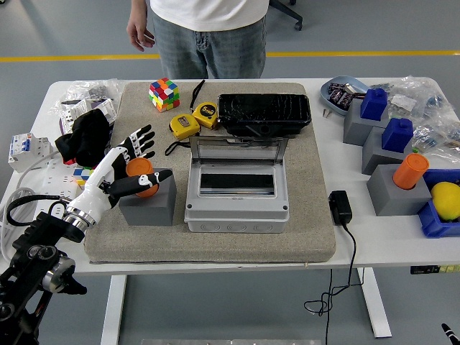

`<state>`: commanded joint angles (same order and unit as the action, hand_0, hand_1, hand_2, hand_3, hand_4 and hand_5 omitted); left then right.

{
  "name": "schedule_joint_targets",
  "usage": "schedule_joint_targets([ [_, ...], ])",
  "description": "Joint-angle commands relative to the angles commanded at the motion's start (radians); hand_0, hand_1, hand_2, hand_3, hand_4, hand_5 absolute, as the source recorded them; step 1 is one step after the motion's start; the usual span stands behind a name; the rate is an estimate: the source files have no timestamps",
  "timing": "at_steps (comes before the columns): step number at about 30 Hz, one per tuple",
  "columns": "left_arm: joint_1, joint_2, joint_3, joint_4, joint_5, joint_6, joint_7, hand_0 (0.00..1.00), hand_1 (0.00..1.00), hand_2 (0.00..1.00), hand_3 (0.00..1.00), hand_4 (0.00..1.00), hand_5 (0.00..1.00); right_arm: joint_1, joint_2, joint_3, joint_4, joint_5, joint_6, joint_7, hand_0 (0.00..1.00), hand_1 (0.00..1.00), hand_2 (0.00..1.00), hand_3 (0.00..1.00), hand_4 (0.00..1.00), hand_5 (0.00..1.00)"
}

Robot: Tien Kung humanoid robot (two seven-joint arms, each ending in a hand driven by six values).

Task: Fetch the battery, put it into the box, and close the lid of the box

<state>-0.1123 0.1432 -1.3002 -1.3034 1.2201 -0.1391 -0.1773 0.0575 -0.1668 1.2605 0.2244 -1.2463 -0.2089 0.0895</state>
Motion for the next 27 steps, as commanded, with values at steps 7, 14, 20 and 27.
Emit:
schedule_joint_targets([
  [7,-0.007,0.000,0.015,-0.001,0.005,0.017,-0.002,0.831,0.934,0.926,0.903,0.998,0.002,0.000,0.001,0.008,0.001,-0.004,0.000,-0.001,0.994,0.946,0.880,0.878,0.998,0.998],
  [14,-0.011,-0.002,0.027,0.003,0.003,0.017,-0.004,0.811,0.907,0.882,0.859,0.998,0.002,0.002,0.000,0.013,0.001,-0.006,0.000,-0.001,0.993,0.945,0.878,0.877,0.998,0.998],
  [20,-0.010,-0.002,0.037,0.006,-0.005,0.021,-0.006,0.775,0.868,0.816,0.805,0.998,0.002,0.002,-0.001,0.018,0.001,-0.007,0.000,-0.001,0.990,0.945,0.877,0.877,0.998,0.998],
  [27,-0.011,-0.003,0.043,0.010,-0.026,0.029,-0.014,0.732,0.825,0.755,0.759,0.998,0.002,0.002,-0.001,0.019,0.001,-0.008,-0.001,-0.001,0.990,0.944,0.877,0.876,0.998,0.998],
])
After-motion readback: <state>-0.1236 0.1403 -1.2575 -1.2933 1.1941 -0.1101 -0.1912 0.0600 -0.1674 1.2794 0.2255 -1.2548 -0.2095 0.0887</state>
